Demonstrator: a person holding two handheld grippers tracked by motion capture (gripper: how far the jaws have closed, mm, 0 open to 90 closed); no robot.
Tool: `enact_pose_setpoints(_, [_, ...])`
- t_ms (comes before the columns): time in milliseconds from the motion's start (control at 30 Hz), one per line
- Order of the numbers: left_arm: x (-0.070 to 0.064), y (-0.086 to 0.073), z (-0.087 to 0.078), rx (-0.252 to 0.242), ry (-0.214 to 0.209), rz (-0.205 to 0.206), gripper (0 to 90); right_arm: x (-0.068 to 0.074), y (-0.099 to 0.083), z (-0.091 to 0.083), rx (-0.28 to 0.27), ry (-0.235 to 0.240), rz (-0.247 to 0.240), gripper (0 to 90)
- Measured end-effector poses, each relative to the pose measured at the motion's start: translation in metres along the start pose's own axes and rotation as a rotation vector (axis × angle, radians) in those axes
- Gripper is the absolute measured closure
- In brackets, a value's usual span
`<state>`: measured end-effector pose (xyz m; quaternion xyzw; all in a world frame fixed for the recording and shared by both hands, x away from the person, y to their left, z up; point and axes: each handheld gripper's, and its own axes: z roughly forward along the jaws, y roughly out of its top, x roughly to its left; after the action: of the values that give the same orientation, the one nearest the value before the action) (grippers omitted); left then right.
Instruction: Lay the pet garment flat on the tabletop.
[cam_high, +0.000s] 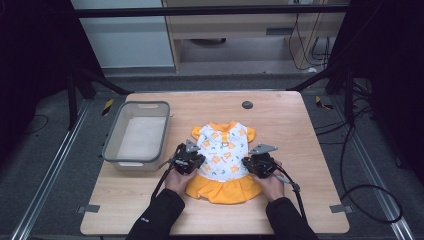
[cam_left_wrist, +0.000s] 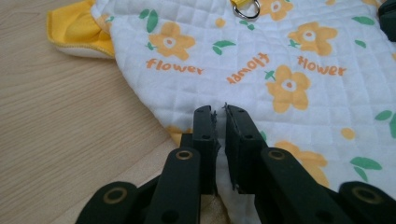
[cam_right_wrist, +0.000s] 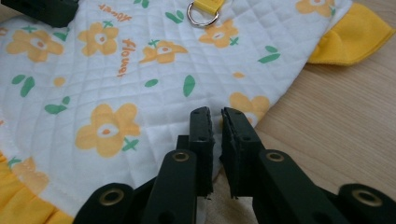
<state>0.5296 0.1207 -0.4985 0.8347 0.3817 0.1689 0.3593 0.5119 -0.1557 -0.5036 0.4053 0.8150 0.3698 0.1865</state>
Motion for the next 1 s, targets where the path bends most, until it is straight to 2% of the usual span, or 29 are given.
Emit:
enact_pose_setpoints(167, [0.001, -0.001, -0.003, 0.011, -0.011, -0.003, 80.2, 0.001, -0.001, -0.005, 0.027, 0.008, 0.003, 85.3])
enact_pose_setpoints(233, [0.001, 0.0, -0.007, 0.005, -0.02, -0.014, 76.1, 0.003, -0.001, -0.006, 0.029, 0.011, 0.007, 85.4])
enact_pose_setpoints(367, [-0.002, 0.003, -0.029, -0.044, -0.056, -0.008, 75.2, 0.006, 0.002, -0.019, -0.006, 0.035, -0.001, 88.0])
enact_pose_setpoints(433, [-0.007, 0.002, -0.042, -0.043, -0.076, 0.022, 75.4, 0.009, 0.002, -0.031, -0.043, 0.061, -0.002, 89.5])
enact_pose_setpoints(500, [-0.012, -0.003, -0.048, -0.035, -0.086, 0.048, 75.6, 0.013, 0.0, -0.038, -0.055, 0.08, -0.002, 89.9])
enact_pose_setpoints(633, [-0.022, -0.018, -0.048, 0.043, -0.078, 0.118, 76.4, 0.021, -0.012, -0.045, -0.029, 0.109, -0.022, 90.0])
enact_pose_setpoints(667, [-0.023, -0.022, -0.047, 0.053, -0.078, 0.122, 76.6, 0.023, -0.016, -0.045, -0.014, 0.109, -0.023, 90.0])
enact_pose_setpoints(733, [-0.022, -0.03, -0.047, 0.063, -0.098, 0.099, 77.0, 0.025, -0.023, -0.044, 0.009, 0.113, -0.017, 90.0])
enact_pose_setpoints(867, [-0.023, -0.037, -0.05, 0.069, -0.101, 0.104, 77.6, 0.027, -0.032, -0.048, 0.029, 0.117, -0.01, 90.0])
enact_pose_setpoints(1000, [-0.026, -0.043, -0.054, 0.06, -0.114, 0.084, 77.7, 0.029, -0.04, -0.055, 0.044, 0.12, -0.004, 90.0])
